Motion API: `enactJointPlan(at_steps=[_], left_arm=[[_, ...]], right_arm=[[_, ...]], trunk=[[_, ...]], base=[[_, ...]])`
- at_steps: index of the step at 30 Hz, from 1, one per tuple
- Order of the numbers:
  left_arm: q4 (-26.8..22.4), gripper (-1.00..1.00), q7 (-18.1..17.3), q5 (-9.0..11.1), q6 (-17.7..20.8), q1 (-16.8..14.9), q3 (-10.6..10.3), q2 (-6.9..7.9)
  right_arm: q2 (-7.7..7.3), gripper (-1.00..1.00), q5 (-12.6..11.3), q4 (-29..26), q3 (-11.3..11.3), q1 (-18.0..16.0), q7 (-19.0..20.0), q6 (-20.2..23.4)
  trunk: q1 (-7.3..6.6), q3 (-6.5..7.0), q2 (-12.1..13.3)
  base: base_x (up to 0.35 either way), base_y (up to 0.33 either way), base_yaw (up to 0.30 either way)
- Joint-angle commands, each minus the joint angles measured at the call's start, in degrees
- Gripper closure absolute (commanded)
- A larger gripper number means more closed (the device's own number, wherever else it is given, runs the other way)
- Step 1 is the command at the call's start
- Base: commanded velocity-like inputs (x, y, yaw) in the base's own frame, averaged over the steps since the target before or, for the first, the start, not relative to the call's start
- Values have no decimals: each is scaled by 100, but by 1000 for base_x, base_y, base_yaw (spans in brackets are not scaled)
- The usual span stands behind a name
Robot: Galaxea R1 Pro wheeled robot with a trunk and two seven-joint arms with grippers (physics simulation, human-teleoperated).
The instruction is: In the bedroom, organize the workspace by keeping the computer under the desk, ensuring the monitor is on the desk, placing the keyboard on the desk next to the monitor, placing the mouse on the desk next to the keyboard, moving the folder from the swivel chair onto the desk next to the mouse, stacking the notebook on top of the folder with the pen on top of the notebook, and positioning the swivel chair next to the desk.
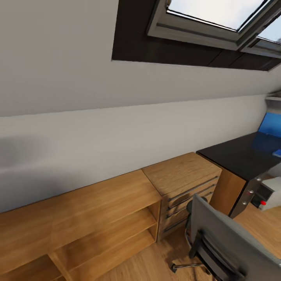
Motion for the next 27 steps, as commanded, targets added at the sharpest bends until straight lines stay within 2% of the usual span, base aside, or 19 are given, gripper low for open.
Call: enactJointPlan(at_steps=[1,20,27], left_arm=[[-2,-100,39,19,-11,-2,-50,-1],[-2,-100,39,24,-8,-2,-50,-1],[-2,-100,40,27,-3,-2,-50,-1]], right_arm=[[4,-100,-19,8,49,-7,-35,-12],[6,-100,-13,8,49,-7,-35,-12],[4,-100,-11,8,49,-7,-35,-12]], trunk=[[3,-12,-11],[3,-12,-11],[3,-12,-11]], base=[[1,0,-287],[1,4,-287],[82,222,-287]])
